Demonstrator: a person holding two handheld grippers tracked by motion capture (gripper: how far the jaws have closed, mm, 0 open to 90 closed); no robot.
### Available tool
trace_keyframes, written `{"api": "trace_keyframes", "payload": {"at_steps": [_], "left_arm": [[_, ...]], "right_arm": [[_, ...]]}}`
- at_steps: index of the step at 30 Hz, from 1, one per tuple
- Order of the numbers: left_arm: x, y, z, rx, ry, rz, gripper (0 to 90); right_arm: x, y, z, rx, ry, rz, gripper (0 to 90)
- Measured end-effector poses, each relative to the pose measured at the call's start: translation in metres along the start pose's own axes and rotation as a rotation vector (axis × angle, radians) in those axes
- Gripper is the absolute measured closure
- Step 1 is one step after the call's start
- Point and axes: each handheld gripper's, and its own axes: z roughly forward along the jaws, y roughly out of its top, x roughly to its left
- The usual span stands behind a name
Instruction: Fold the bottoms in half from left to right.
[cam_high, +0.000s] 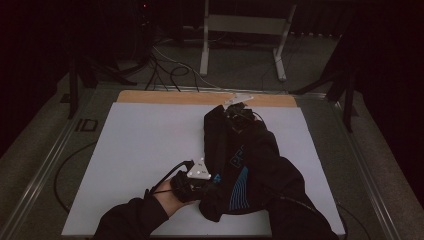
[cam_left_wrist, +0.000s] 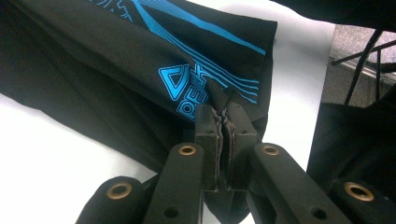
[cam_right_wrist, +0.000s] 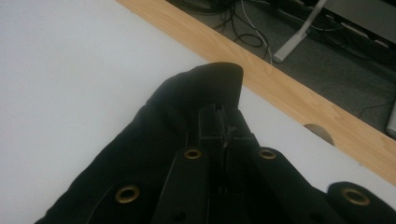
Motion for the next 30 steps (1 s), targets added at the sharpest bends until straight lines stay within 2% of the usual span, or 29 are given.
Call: {"api": "trace_keyframes", "payload": {"at_steps": [10, 22, 30], "left_arm": [[-0.005, 0.014, 0.018, 0.002, -0.020, 0.033, 86.1], [-0.008, 0.027, 0.031, -0.018, -0.051, 0.044, 86.1], [-0.010, 0.035, 0.040, -0.028, -0.058, 0.056, 86.1]], "right_arm": [[-0.017, -0.009, -0.009, 0.007, -0.031, 0.007, 88.8], [-0.032, -0.018, -0.020, 0.009, -0.060, 0.026, 88.8], [-0.042, -0.021, -0.027, 0.011, -0.078, 0.034, 88.8]]}}
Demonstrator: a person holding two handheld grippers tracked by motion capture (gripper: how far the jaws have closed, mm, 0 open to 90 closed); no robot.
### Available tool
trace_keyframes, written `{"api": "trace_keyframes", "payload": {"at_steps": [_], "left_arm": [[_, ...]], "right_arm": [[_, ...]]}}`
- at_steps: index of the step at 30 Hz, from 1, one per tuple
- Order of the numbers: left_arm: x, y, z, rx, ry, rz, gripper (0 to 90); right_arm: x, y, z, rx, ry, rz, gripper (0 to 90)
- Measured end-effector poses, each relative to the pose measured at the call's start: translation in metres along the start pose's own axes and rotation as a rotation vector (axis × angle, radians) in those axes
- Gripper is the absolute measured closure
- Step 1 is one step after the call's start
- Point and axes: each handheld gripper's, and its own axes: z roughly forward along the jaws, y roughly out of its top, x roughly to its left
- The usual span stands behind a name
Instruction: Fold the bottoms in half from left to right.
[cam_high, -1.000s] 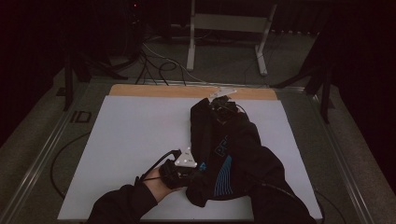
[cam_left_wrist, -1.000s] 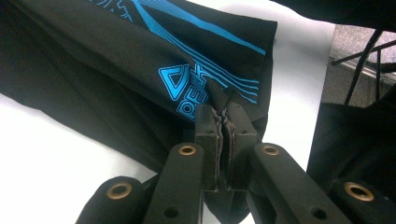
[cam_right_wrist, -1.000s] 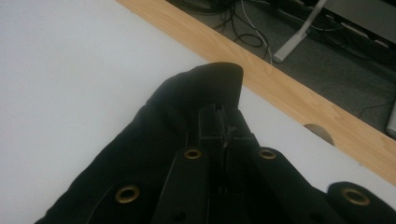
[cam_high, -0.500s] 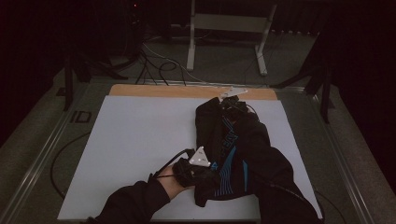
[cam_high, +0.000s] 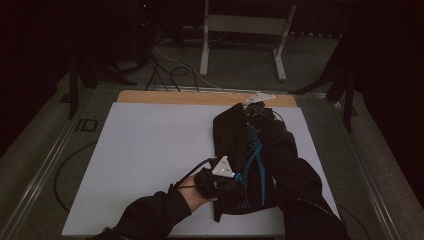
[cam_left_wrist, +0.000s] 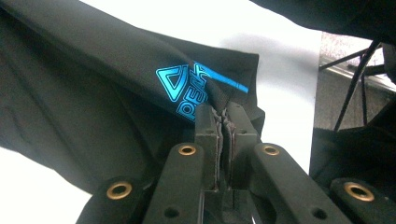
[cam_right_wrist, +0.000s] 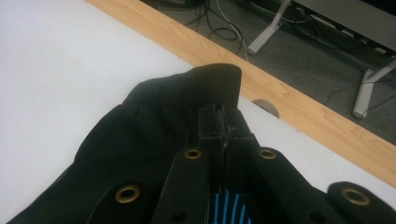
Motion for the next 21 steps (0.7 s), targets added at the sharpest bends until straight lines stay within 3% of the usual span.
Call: {"api": "trace_keyframes", "payload": {"at_steps": [21], "left_arm": [[-0.003, 0.019, 0.035, -0.020, -0.040, 0.005, 86.0]], "right_arm": [[-0.029, -0.024, -0.001, 0.038, -0.043, 0.018, 88.8]]}}
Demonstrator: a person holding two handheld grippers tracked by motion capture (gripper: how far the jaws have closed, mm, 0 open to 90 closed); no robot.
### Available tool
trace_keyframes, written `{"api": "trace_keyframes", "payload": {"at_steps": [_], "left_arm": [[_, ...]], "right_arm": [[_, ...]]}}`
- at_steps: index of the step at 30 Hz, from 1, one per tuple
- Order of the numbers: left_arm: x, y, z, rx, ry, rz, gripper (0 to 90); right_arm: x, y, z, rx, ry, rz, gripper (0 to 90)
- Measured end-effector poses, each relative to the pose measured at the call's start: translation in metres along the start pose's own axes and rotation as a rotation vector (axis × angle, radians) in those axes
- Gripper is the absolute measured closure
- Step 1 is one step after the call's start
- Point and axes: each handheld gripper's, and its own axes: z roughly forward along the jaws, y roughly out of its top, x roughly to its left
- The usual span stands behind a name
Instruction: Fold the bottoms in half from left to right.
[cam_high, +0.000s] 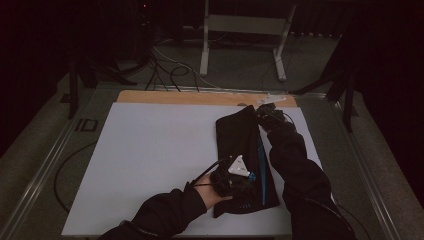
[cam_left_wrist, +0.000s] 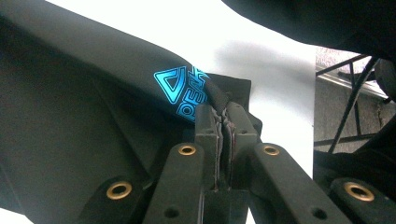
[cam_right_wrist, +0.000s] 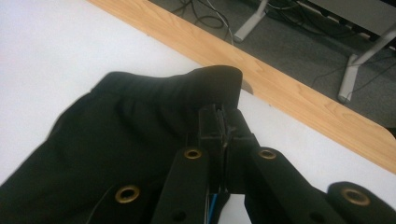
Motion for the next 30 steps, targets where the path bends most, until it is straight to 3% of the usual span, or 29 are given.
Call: {"api": "trace_keyframes", "payload": {"at_steps": [10, 30], "left_arm": [[0.000, 0.005, 0.023, 0.020, -0.008, -0.002, 86.0], [0.008, 0.000, 0.057, 0.049, -0.015, -0.044, 85.7]], "right_arm": [[-0.007, -0.013, 0.012, 0.025, 0.000, 0.011, 88.8], [-0.017, -0.035, 0.037, 0.074, 0.024, 0.025, 88.5]]}}
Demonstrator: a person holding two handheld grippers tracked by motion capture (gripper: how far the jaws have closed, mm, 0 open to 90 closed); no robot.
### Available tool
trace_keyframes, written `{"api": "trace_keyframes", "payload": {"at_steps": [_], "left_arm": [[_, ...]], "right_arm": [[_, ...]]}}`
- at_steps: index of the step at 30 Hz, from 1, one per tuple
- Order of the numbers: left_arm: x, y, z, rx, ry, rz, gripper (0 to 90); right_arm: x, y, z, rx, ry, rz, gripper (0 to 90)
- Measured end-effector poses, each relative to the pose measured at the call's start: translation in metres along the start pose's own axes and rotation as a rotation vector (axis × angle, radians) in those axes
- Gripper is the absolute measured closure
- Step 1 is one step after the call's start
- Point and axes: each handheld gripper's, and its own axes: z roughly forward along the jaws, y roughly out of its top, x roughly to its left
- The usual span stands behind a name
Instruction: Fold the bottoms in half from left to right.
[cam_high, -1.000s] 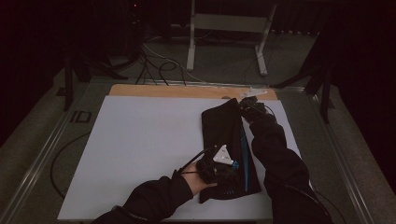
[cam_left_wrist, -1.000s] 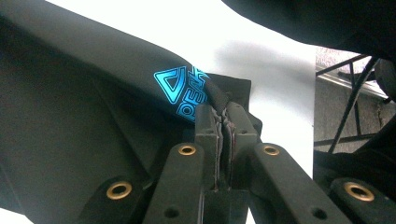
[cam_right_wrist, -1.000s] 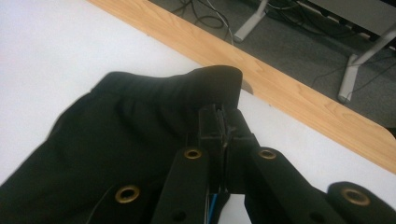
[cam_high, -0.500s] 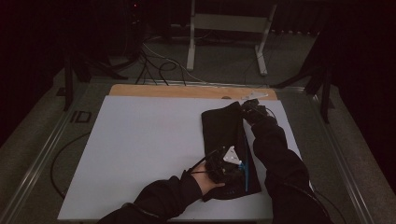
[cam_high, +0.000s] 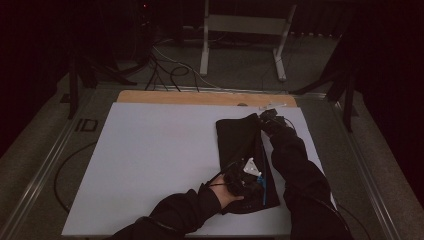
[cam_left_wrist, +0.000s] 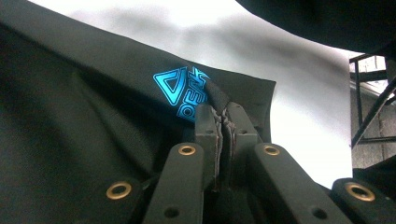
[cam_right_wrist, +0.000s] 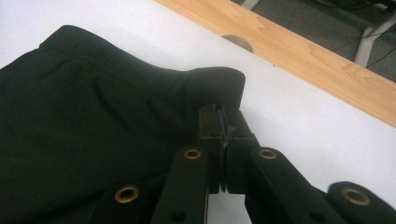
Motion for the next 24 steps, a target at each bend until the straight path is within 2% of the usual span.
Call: {"api": "trace_keyframes", "payload": {"at_steps": [3, 9, 10, 12, 16, 20, 21, 22, 23, 24], "left_arm": [[0.000, 0.000, 0.004, 0.000, -0.003, -0.009, 85.4], [0.000, -0.001, 0.008, 0.009, -0.019, -0.005, 83.2], [0.000, -0.001, 0.008, 0.004, -0.029, -0.006, 79.4], [-0.001, 0.000, 0.005, 0.002, -0.013, 0.006, 67.0], [0.001, -0.001, -0.004, -0.030, -0.021, -0.018, 45.2], [0.006, -0.003, -0.015, -0.060, -0.020, -0.046, 26.2], [0.007, -0.003, -0.017, -0.061, -0.014, -0.048, 23.1], [0.008, -0.004, -0.020, -0.067, -0.027, -0.038, 18.4], [0.008, -0.005, -0.022, -0.073, -0.028, -0.032, 11.4], [0.008, -0.006, -0.024, -0.067, -0.016, -0.028, 9.3]], "right_arm": [[0.002, -0.001, 0.002, 0.013, -0.009, -0.015, 88.5], [0.001, -0.005, 0.005, 0.019, -0.008, -0.008, 87.0], [0.001, -0.005, 0.004, 0.019, -0.007, -0.007, 85.5], [0.001, -0.005, 0.004, 0.034, -0.014, -0.002, 78.8], [0.002, -0.005, -0.001, 0.045, 0.011, 0.005, 56.2], [0.002, -0.004, -0.008, 0.036, 0.022, 0.019, 43.5], [0.003, -0.004, -0.011, 0.030, 0.037, 0.035, 40.6], [0.003, -0.004, -0.013, 0.026, 0.044, 0.046, 36.7], [0.003, -0.004, -0.015, 0.023, 0.056, 0.058, 32.0], [0.003, -0.005, -0.017, 0.014, 0.083, 0.066, 27.6]]}}
